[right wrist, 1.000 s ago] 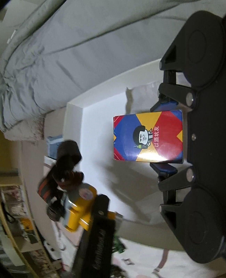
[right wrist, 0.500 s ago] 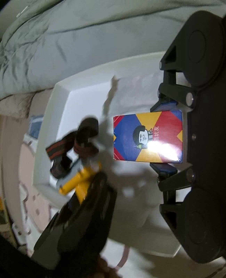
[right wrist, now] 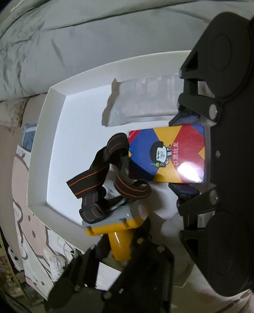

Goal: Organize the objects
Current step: 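Lower the headlamp into the tray and open the left gripper while the right gripper releases the card box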

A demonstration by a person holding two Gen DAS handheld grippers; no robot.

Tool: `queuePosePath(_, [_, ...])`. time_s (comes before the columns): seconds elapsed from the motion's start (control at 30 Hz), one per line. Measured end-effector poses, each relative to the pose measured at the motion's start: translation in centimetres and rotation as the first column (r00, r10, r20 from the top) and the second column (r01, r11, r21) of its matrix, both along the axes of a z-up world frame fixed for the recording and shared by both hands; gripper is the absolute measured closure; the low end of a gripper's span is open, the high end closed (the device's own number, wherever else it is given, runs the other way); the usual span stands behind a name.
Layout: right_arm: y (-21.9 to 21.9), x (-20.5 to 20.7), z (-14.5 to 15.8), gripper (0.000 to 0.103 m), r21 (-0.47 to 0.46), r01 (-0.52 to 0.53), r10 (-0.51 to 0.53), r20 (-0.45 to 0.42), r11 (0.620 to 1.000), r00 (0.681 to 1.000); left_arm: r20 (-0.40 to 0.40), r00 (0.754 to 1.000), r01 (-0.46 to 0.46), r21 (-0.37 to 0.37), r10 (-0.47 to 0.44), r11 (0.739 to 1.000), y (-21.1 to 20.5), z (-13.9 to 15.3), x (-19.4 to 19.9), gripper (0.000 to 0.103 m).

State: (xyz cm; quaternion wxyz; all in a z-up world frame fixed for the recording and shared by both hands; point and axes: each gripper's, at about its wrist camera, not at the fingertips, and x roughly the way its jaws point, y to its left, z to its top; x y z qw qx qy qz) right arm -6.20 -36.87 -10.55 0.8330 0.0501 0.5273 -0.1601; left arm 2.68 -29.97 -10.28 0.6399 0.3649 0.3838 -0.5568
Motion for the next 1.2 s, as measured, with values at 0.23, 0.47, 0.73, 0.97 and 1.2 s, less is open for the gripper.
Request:
queuePosePath(0.23, [0.2,-0.6,1.6,0.028,-0.022,0.035,-0.034,0.031,0.999,0.999,0.007,0.998,-0.061,-0.075,0.062,0.995,-0.2,2.2,0.8,0.055])
queuePosePath(0.47, [-0.2,-0.8,2.2,0.028,-0.038,0.081,-0.079,0.051,0.996,0.996,0.004,0.995,-0.098,-0.098,0.099,0.990,0.4,4.0,1.2,0.055])
queuePosePath(0.73, [-0.5,-1.7,3.8,0.025,-0.033,0.177,-0.172,0.119,0.984,0.978,-0.041,0.981,-0.192,-0.124,0.188,0.974,2.5,4.9,1.8,0.055])
queuePosePath(0.97, [-0.3,-3.3,5.6,0.023,-0.043,0.236,-0.224,0.188,0.971,0.956,-0.065,0.967,-0.254,-0.161,0.246,0.954,4.9,6.2,2.0,0.054])
queuePosePath(1.2, [0.2,-4.3,7.4,0.021,-0.016,0.277,-0.266,0.237,0.961,0.934,-0.079,0.954,-0.299,-0.198,0.288,0.934,7.4,7.6,1.7,0.045])
